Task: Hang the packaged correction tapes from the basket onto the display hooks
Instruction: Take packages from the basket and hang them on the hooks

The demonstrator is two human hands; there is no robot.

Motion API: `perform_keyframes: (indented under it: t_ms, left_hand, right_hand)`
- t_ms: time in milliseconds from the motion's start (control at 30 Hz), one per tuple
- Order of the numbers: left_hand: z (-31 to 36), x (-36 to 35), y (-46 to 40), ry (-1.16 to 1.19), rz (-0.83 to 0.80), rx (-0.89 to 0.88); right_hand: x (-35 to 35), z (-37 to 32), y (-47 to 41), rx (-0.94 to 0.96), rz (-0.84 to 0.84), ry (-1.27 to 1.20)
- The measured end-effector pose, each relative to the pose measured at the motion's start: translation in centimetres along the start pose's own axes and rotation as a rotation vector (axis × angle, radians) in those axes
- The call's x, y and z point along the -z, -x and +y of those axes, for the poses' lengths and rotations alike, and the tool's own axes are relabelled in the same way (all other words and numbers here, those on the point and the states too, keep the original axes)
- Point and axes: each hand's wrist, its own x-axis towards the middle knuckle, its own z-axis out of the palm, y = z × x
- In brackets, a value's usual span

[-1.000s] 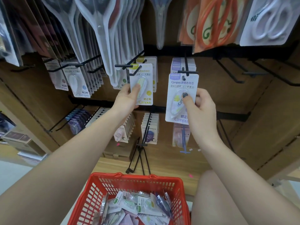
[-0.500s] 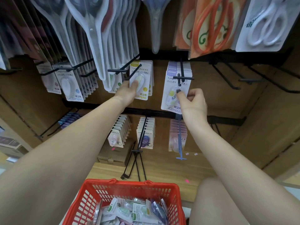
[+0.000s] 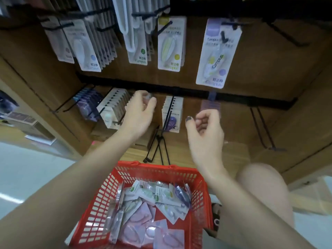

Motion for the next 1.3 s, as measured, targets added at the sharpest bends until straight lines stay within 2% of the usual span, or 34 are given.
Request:
perform_keyframes:
  t_ms: [133, 200, 300, 400, 500, 600, 700, 767, 833, 933, 1000, 1067, 1167, 1300]
  left_hand:
    - [-5.9, 0.0, 9.8, 0.009, 0.022, -0.112]
    - [-9.5, -0.3, 13.8, -0.004, -0.027, -0.058]
    - [-15.8, -1.0, 17.9, -0.111, -0.188, 0.060]
    - [-22.1, -1.5, 20.4, -0.313, -0.367, 0.319]
    - [-27.1, -1.7, 22.3, -0.402, -0.565, 0.637]
    - [-29.8, -2.3, 23.4, -0.391, -0.610, 0.810]
    - [-31.9, -3.1, 23.8, -0.422, -0.587, 0.999]
    - [-32.9, -3.5, 23.9, -0.427, -0.589, 1.053]
    - [-33.5, -4.0, 23.9, -0.385, -0.558, 0.979]
    - [-33.6, -4.6, 23.7, -0.228, -0.402, 0.891]
    - [-33.4, -5.0, 23.4, -0.272, -0.384, 0.921]
    - [-33.4, -5.1, 23.5, -0.425, -0.398, 0.886]
    - [-33.3, -4.8, 23.0, -0.540, -0.417, 0.805]
    - [-33.6, -4.5, 22.0, -0.438, -0.427, 0.745]
  right_hand:
    - [-2.7, 6.3, 6.1, -0.168, -0.167, 0.071]
    - [-3.7, 10.1, 8.4, -0.311, -0.302, 0.161]
    - [-4.8, 16.0, 11.6, -0.555, -0.609, 0.387]
    - [-5.1, 21.2, 15.1, -0.663, -0.926, 0.647]
    - [-4.2, 24.7, 18.1, -0.766, -1.134, 0.755]
    - [-3.8, 27.4, 20.0, -0.770, -1.302, 0.919]
    - [-4.3, 28.7, 20.8, -0.793, -1.340, 0.932]
    - [-5.0, 29.0, 20.7, -0.744, -1.334, 0.945]
    - [-6.1, 28.7, 20.3, -0.642, -1.262, 0.934]
    - [-8.1, 27.7, 19.5, -0.464, -1.088, 0.906]
    - [-9.2, 27.0, 19.0, -0.333, -1.066, 0.929]
    - [-10.0, 26.6, 18.9, -0.237, -1.050, 0.928]
    - [-10.8, 26.2, 19.1, -0.186, -0.970, 0.921]
    - [-10.7, 26.6, 18.7, -0.148, -0.933, 1.014]
